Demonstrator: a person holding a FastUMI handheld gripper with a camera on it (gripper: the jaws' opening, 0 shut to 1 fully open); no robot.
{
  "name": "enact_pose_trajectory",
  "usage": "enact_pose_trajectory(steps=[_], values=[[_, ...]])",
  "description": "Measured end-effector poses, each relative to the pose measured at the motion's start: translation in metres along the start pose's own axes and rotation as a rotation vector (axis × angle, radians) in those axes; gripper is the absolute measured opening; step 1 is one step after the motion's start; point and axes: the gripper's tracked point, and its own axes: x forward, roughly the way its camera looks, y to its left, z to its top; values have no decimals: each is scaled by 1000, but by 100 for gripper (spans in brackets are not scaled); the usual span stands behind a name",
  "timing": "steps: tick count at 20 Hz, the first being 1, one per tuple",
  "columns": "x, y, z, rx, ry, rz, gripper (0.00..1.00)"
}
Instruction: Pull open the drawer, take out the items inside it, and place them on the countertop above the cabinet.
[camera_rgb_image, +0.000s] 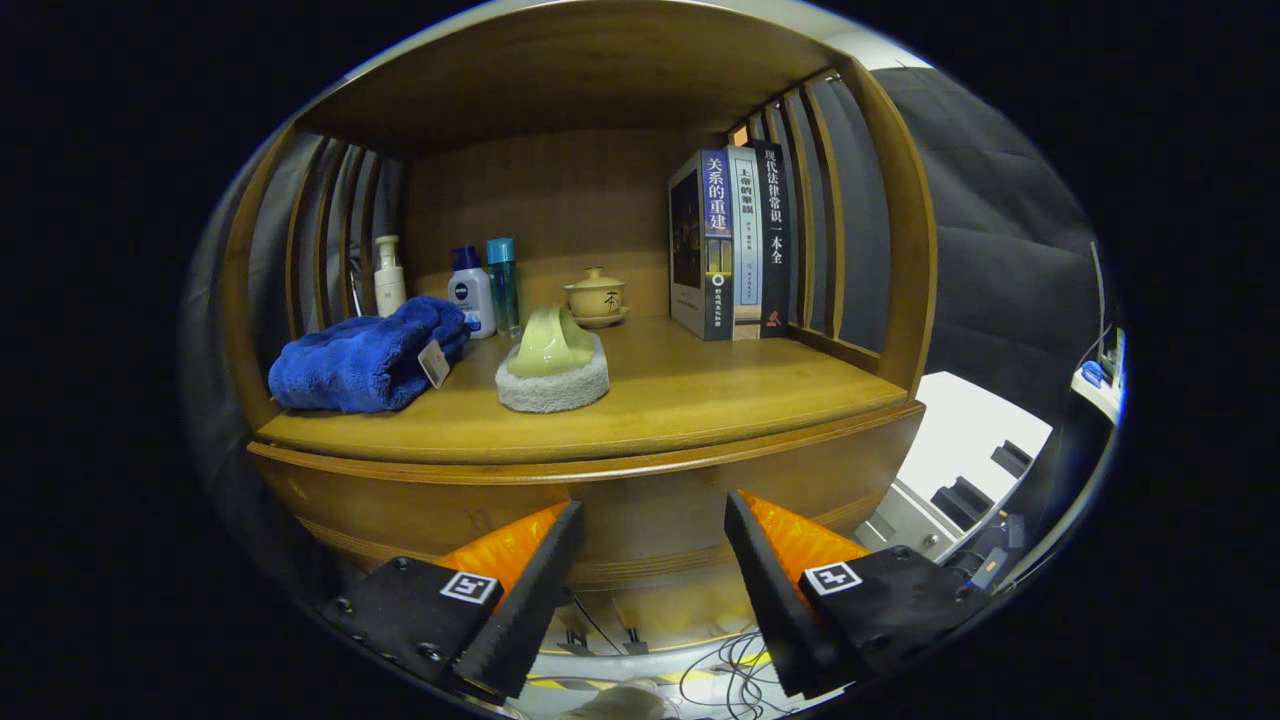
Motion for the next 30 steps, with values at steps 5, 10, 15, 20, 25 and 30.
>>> enact_pose_trajectory(steps=[5,10,15,20,25,30], values=[[0,-1,2,-18,-10,25,96],[-9,-7,12,3,-23,0,97],[-39,-3,47,42,-107,3,97],[-63,8,93,62,-161,32,98],[-88,17,145,-39,-246,20,98],[-110,30,177,1,-298,63,98]])
